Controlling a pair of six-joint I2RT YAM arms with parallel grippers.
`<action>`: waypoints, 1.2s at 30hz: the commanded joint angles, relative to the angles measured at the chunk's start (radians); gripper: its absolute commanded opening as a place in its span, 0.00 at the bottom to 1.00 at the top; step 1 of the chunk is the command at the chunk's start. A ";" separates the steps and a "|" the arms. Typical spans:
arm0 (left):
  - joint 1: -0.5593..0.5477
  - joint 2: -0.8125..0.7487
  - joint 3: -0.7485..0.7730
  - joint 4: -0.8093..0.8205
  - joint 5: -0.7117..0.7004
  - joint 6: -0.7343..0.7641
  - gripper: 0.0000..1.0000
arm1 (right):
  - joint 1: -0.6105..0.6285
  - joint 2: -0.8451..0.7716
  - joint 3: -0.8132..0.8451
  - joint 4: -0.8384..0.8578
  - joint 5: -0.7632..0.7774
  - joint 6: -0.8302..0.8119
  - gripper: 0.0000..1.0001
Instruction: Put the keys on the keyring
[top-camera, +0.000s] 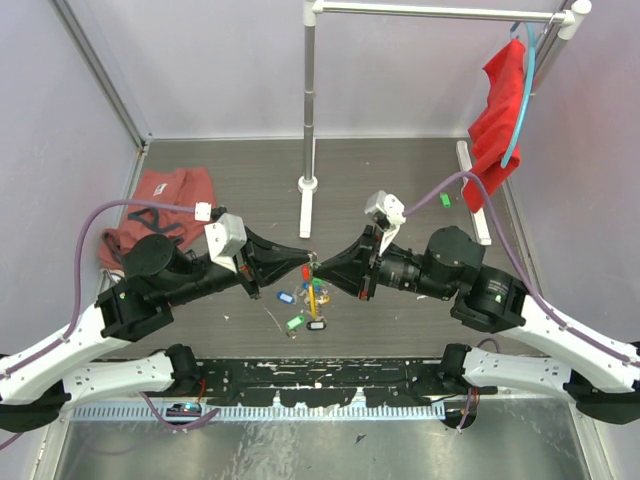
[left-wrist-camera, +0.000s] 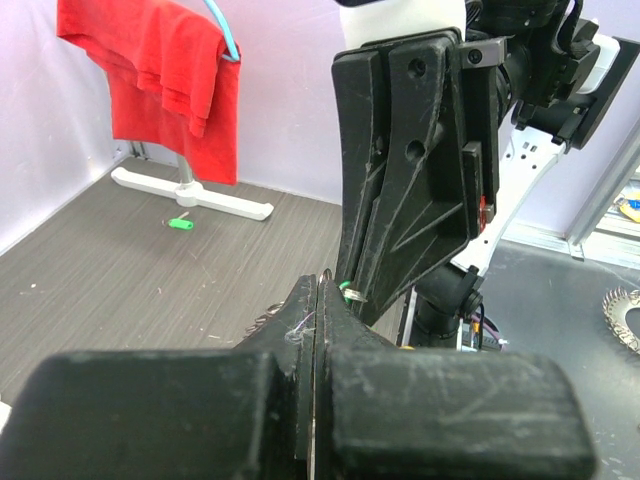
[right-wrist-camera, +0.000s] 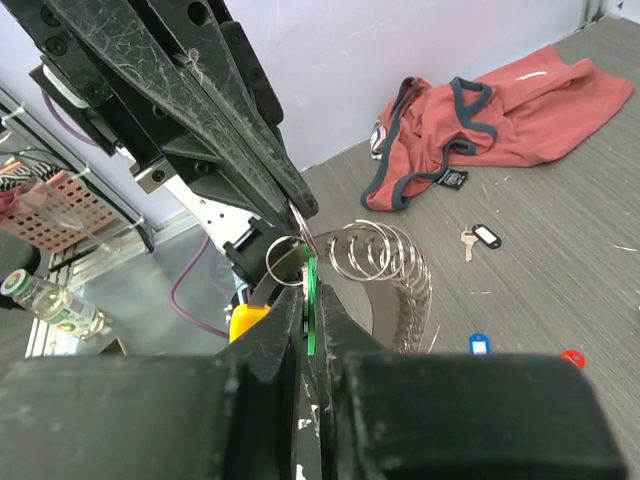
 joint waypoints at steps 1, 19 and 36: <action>-0.002 -0.004 0.011 0.057 0.006 -0.001 0.00 | 0.002 0.043 0.057 0.012 -0.071 -0.024 0.04; -0.002 0.001 0.015 0.058 0.009 -0.001 0.00 | 0.003 -0.022 0.060 0.029 -0.058 -0.095 0.35; -0.003 0.015 0.032 0.087 0.141 -0.034 0.00 | 0.003 -0.039 -0.010 0.209 -0.106 -0.168 0.23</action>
